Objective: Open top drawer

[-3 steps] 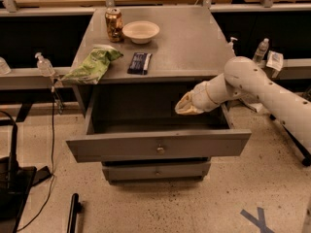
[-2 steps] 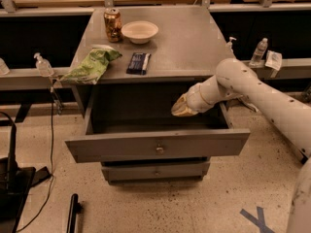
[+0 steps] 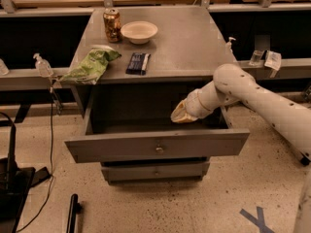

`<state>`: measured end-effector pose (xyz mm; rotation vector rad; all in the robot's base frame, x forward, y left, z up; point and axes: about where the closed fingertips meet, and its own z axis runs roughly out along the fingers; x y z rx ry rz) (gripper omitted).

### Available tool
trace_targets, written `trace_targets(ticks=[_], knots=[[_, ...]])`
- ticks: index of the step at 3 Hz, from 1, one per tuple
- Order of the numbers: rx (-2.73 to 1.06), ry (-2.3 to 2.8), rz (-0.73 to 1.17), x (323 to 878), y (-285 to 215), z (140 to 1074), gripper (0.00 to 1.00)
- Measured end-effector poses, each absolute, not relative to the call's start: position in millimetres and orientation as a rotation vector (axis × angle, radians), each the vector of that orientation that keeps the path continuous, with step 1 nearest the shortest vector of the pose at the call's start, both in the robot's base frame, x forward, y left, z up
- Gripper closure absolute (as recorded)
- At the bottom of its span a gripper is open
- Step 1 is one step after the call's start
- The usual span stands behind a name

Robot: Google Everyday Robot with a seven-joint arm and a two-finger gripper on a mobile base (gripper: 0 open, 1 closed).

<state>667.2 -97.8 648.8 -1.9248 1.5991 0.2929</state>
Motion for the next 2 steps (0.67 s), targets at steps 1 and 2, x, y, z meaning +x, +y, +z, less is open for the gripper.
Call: trace_targets(ticks=[1,2], knots=[[-1.935,1.583,0.31,645.0,-101.4,659.2,1.0],[-1.94,1.591,0.318,624.5,-110.7,668.4,1.0]])
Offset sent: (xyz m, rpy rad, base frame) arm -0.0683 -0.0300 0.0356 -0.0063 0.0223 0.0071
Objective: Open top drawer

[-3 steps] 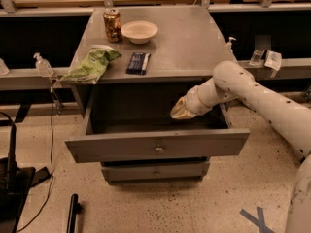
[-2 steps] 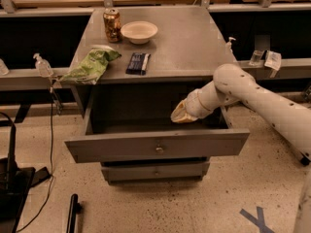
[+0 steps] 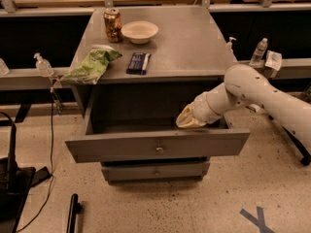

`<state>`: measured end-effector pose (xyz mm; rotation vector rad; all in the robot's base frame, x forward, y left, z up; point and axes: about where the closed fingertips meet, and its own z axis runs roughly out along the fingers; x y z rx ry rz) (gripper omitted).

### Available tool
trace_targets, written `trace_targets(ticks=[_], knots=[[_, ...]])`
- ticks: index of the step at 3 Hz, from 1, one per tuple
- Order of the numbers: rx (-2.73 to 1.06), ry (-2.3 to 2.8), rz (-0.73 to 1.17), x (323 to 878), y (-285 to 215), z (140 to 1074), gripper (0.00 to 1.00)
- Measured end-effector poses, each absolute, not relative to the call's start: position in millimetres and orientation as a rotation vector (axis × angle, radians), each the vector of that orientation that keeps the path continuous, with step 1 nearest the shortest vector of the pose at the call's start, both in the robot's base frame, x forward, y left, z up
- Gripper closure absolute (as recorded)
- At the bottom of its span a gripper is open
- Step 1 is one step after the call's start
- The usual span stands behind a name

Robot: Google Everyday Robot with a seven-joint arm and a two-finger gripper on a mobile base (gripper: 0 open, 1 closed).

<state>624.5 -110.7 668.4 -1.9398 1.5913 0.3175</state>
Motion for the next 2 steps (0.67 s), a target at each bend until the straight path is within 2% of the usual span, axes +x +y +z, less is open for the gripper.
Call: trace_targets(ticks=[2], knots=[[-2.053,1.695,0.362,582.9,-137.0,665.4,1.0]])
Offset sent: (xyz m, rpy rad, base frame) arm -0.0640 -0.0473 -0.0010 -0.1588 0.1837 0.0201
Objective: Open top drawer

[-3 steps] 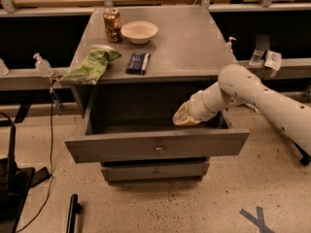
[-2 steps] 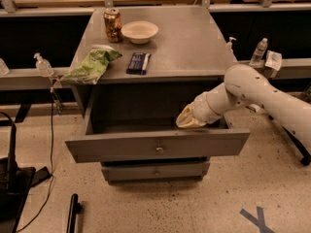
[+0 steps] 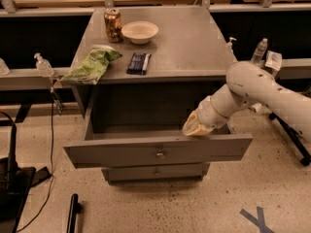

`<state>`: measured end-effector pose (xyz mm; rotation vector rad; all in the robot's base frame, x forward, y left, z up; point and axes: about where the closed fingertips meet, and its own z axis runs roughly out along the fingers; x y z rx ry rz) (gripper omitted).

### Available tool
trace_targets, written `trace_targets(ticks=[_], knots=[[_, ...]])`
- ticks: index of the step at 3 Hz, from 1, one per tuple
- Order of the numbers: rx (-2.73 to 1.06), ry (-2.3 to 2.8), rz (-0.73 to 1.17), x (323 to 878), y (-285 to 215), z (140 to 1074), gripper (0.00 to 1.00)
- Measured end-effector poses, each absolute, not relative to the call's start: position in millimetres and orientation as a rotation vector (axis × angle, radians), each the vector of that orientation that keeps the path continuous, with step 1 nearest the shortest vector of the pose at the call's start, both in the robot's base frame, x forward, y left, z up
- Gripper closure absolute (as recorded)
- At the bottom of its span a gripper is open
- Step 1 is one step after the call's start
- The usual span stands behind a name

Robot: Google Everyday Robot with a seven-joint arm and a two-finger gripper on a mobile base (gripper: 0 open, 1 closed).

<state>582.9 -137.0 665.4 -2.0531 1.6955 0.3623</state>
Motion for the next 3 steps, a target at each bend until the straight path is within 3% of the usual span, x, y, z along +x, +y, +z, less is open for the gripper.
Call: trace_targets(ticks=[3], knots=[[-2.053,1.695,0.363,583.0,-137.1,667.4,1.0]])
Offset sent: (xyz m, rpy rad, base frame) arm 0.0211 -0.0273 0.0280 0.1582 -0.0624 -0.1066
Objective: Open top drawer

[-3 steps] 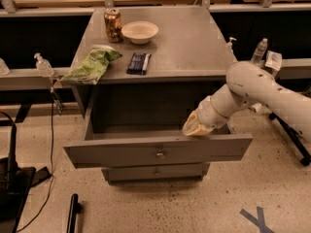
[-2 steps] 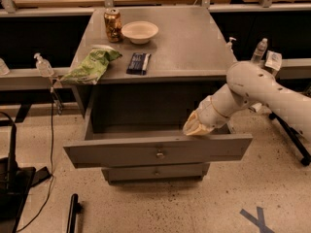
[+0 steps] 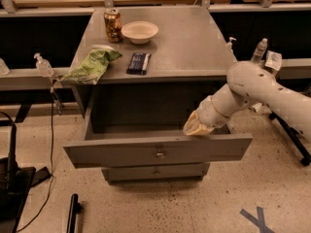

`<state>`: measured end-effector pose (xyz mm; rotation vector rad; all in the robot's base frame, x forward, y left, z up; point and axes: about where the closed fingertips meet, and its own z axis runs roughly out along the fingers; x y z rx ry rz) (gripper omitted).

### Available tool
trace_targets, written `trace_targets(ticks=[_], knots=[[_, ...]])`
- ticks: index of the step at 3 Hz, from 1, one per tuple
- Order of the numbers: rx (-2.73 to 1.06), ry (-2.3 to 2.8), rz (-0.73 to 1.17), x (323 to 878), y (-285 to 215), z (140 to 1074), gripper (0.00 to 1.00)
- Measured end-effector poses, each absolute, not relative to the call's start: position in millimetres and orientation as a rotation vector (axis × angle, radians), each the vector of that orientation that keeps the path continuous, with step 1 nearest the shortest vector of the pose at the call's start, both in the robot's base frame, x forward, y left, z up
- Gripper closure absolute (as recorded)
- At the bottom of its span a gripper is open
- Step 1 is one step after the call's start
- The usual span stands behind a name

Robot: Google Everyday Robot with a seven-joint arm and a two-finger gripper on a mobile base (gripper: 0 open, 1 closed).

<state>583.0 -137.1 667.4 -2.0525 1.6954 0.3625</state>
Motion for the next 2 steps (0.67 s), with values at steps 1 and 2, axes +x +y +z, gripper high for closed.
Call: trace_targets(ticks=[1,2], knots=[[-2.052,1.695,0.362,583.0,-137.1,667.9,1.0],[-2.052,1.695,0.362,583.0,-137.1,668.2,1.0]])
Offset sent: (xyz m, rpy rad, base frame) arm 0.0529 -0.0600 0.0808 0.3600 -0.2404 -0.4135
